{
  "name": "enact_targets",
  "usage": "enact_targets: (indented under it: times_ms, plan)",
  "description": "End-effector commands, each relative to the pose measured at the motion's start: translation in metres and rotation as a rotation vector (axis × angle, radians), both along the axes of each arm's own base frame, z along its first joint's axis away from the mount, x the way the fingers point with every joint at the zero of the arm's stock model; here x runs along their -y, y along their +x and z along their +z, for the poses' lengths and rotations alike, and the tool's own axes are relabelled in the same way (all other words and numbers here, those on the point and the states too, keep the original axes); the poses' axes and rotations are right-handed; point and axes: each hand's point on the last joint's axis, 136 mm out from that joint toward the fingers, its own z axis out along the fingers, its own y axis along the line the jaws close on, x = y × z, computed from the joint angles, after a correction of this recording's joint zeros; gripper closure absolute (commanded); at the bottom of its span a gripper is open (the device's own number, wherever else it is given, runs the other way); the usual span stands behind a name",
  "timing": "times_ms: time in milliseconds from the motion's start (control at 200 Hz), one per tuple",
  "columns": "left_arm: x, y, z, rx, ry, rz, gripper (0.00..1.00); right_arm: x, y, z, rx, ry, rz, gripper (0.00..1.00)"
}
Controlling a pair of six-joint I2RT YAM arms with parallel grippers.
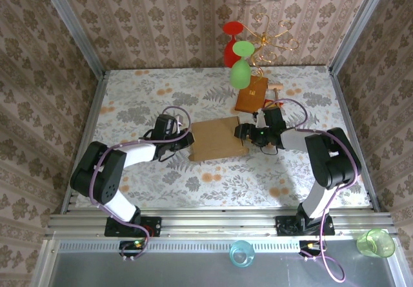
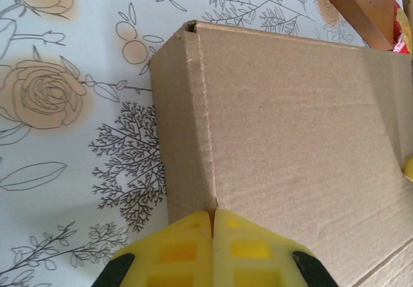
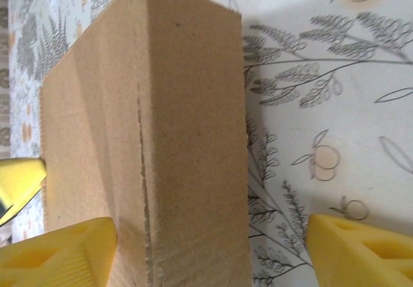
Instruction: Fold the paper box
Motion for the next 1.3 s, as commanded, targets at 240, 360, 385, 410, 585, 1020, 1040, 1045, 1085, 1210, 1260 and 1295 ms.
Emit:
enact_targets:
  times_ms: [240, 360, 385, 410, 585, 1020, 1040, 1045, 1085, 1210, 1260, 1295]
  plan:
    - [-0.033, -0.022, -0.046, -0.137, 0.109, 0.047, 1.0, -0.031, -0.001, 0.011, -0.033, 0.252, 0.075, 0.22]
    - [-0.033, -0.02, -0.046, -0.134, 0.102, 0.052, 1.0, -0.036, 0.002, 0.017, -0.03, 0.313, 0.069, 0.23]
    - [-0.032, -0.019, -0.045, -0.132, 0.101, 0.051, 1.0, -0.037, 0.002, 0.019, -0.029, 0.326, 0.069, 0.23]
    - [-0.032, -0.019, -0.045, -0.133, 0.099, 0.053, 1.0, -0.038, 0.003, 0.019, -0.031, 0.338, 0.066, 0.23]
    - [-0.03, -0.014, -0.04, -0.118, 0.085, 0.055, 1.0, -0.049, 0.003, 0.021, -0.055, 0.392, 0.063, 0.31]
    - [-0.059, -0.002, 0.035, 0.039, -0.062, 0.215, 0.52, -0.05, 0.008, 0.021, -0.202, 0.554, -0.08, 0.51]
    - [-0.062, -0.001, 0.038, 0.041, -0.068, 0.228, 0.5, -0.051, 0.007, 0.022, -0.216, 0.566, -0.086, 0.52]
    - [-0.063, -0.001, 0.038, 0.042, -0.07, 0.231, 0.49, -0.05, 0.007, 0.022, -0.22, 0.57, -0.088, 0.52]
    - [-0.069, -0.001, 0.042, 0.042, -0.087, 0.251, 0.46, -0.05, 0.006, 0.024, -0.248, 0.594, -0.111, 0.55]
    - [-0.084, -0.001, 0.038, -0.025, -0.156, 0.326, 0.43, -0.048, 0.004, 0.03, -0.341, 0.661, -0.177, 0.59]
    - [-0.086, 0.0, 0.033, -0.07, -0.187, 0.339, 0.43, -0.049, 0.002, 0.032, -0.38, 0.68, -0.194, 0.6]
    - [-0.088, 0.001, 0.029, -0.101, -0.212, 0.354, 0.43, -0.05, 0.002, 0.034, -0.4, 0.692, -0.2, 0.6]
